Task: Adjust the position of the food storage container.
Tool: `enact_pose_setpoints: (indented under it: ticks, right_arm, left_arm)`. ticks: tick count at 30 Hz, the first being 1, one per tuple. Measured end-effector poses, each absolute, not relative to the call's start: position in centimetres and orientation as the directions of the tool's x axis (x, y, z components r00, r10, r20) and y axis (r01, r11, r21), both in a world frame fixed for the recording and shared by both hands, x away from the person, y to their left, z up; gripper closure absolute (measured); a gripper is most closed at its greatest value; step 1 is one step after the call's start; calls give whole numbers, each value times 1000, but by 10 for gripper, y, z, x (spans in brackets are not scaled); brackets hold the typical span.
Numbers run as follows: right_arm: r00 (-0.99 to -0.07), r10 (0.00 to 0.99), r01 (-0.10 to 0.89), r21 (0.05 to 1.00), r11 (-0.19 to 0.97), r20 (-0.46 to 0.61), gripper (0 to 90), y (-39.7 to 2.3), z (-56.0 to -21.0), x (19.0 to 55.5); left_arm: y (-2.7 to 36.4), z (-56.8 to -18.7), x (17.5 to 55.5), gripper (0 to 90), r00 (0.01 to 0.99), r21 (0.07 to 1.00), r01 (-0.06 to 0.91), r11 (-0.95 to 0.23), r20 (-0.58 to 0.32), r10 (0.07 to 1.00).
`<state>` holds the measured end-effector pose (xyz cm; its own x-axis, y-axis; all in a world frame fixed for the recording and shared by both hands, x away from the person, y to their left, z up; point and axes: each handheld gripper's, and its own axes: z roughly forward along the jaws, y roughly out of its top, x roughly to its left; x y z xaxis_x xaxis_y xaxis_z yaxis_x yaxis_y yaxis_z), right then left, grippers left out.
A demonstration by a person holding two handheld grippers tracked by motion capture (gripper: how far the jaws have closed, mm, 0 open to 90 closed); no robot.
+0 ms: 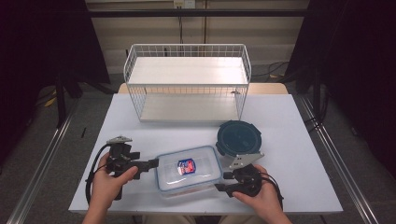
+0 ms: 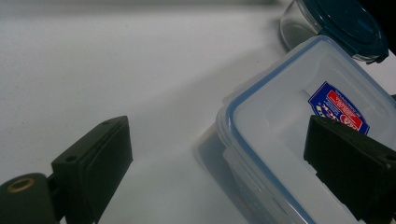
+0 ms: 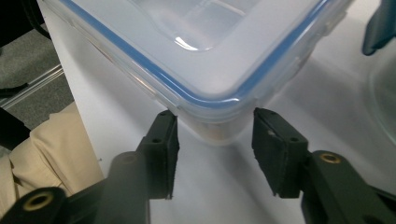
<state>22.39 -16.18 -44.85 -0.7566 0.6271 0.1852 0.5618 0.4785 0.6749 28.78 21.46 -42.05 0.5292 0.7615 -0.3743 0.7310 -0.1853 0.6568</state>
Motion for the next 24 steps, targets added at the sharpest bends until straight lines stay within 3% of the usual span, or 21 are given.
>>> enact_pose_setpoints:
  ticks: [7,13,24]
  right_arm:
    - [-740,620,585,706,400,261,316,-182,-438,224]
    - [-670,648,642,721,263,361,182,-204,-432,233]
    - [-601,635,707,693,139,486,141,-199,-437,243]
  left_arm:
    - [218,-420,285,72,516,648,743,-169,-392,762]
    - [215,-421,284,73,512,629,759,-169,-416,752]
    - [210,-429,283,73,519,599,780,-182,-456,723]
